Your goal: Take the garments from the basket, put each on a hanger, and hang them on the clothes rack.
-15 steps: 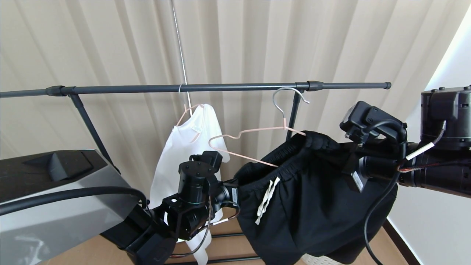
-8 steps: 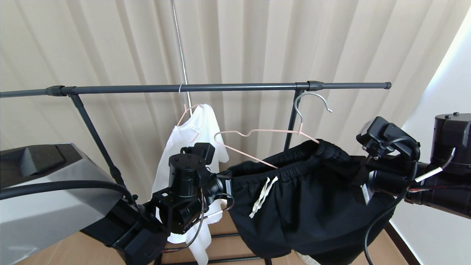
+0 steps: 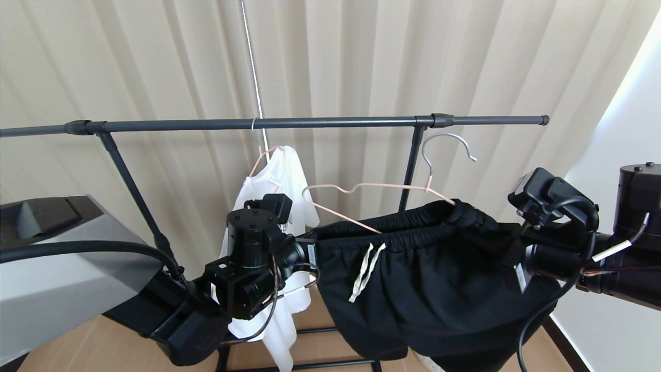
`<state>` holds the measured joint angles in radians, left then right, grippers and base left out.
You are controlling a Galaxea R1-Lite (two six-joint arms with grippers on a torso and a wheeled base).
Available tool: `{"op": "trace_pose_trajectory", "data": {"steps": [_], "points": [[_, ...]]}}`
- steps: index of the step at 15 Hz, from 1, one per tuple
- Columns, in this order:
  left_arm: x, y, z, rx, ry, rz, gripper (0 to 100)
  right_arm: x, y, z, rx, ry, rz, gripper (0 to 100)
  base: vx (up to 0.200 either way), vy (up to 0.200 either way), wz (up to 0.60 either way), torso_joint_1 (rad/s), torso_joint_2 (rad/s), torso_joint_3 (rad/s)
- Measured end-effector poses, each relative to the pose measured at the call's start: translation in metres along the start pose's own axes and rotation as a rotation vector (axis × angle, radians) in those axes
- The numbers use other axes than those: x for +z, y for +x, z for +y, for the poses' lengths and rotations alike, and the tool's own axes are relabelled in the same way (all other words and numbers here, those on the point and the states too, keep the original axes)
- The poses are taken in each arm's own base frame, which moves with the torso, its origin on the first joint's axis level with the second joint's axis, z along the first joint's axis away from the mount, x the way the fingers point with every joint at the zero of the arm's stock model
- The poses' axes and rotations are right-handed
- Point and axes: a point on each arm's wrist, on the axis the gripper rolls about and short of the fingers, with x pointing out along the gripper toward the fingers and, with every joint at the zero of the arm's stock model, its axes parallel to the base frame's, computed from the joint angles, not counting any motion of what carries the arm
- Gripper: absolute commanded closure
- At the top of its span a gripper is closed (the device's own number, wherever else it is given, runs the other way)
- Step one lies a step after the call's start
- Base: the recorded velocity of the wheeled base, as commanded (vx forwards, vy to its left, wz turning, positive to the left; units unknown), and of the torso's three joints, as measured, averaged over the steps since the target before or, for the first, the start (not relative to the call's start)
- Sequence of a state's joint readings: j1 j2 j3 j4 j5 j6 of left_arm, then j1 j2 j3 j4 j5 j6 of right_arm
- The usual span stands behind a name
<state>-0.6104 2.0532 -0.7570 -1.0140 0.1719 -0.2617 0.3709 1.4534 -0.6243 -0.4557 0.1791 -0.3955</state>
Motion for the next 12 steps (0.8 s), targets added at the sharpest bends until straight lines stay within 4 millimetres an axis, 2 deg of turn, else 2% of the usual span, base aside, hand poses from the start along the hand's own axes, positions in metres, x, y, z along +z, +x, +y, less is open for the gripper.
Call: {"op": "trace_pose_trajectory", "data": {"steps": [12], "points": [[0.021,0.004,0.030,0.075,0.013,-0.106,100,-0.023,-0.016,0.008,0.003,-0.052,0.062,100,0.000,0.000,0.00,0.000,0.00,0.000]]}}
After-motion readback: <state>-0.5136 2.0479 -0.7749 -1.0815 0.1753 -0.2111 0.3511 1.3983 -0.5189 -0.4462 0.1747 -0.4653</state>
